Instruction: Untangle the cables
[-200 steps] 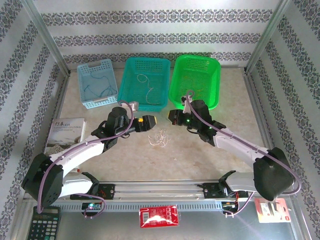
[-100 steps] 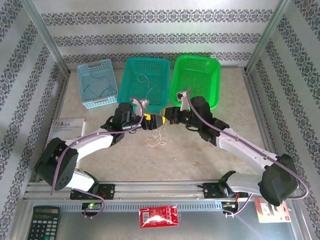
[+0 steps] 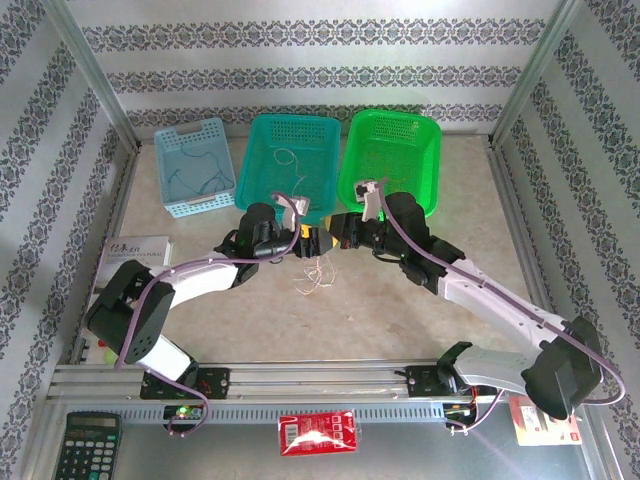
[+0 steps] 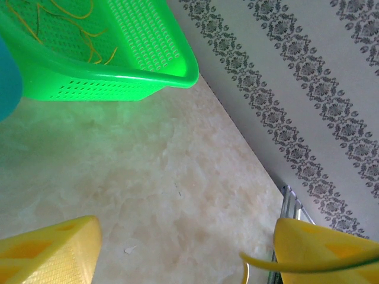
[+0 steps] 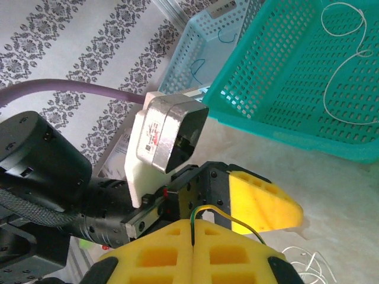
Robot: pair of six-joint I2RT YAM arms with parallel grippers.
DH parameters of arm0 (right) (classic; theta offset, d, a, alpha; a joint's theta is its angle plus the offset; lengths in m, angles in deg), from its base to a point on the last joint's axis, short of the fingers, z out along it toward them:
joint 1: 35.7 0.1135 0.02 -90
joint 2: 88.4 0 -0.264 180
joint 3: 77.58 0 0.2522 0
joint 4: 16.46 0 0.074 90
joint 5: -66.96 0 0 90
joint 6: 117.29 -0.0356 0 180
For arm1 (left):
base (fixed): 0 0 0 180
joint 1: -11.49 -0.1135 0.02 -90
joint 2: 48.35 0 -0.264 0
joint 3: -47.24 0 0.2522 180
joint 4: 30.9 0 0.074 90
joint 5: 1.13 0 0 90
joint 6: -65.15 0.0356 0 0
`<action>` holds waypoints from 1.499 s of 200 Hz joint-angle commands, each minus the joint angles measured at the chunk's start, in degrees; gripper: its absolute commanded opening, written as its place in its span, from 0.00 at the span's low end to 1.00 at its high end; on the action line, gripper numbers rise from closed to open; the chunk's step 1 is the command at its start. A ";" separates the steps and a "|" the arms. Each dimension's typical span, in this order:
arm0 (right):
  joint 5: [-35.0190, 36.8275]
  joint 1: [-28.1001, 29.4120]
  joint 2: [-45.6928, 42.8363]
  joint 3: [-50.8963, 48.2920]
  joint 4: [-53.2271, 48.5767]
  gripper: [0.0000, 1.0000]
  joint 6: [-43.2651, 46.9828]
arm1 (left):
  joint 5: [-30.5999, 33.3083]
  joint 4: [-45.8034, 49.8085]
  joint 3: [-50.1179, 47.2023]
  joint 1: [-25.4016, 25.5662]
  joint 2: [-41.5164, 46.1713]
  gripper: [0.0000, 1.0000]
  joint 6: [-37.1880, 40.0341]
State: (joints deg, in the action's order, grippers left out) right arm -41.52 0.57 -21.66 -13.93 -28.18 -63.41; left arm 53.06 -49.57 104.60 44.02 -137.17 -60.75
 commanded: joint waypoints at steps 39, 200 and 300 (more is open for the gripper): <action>0.09 0.56 -3.09 4.05 0.79 0.00 -1.59 | -1.56 -8.97 0.03 2.13 -3.20 0.29 -1.56; 0.64 -11.86 -0.78 14.27 1.82 0.00 -2.23 | -0.14 -15.91 -6.55 2.26 -3.87 0.15 -4.48; 5.86 -28.65 17.69 20.16 -1.07 0.00 0.51 | 1.83 -9.48 -5.75 2.19 3.41 0.61 -3.96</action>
State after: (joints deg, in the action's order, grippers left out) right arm -38.42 -26.69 -9.73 2.14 -28.20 -65.16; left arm 53.72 -61.04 98.08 45.64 -136.80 -65.36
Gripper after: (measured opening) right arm 0.056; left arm 0.538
